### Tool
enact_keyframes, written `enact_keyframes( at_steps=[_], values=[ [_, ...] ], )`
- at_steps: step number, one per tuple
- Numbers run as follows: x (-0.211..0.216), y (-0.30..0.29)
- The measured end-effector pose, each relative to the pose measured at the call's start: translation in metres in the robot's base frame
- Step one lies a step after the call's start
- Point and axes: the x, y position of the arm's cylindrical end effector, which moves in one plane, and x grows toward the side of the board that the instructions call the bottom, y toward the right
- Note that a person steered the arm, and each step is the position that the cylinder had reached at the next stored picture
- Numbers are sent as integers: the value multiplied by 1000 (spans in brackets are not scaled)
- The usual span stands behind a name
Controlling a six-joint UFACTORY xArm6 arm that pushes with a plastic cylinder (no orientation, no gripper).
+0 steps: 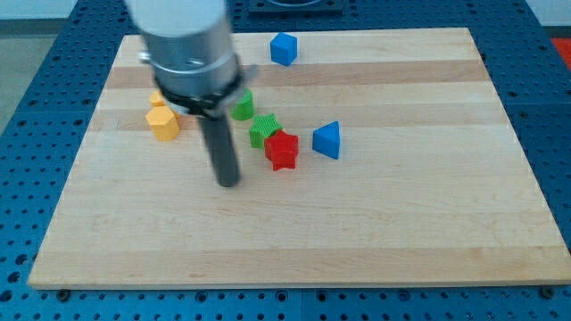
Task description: Move red star at the bottom of red circle
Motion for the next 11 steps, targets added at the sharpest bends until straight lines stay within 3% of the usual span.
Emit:
enact_keyframes(
  at_steps=[1, 3, 6, 11],
  values=[
    [10, 58],
    [-37, 100],
    [-37, -14],
    [-64, -87]
  ],
)
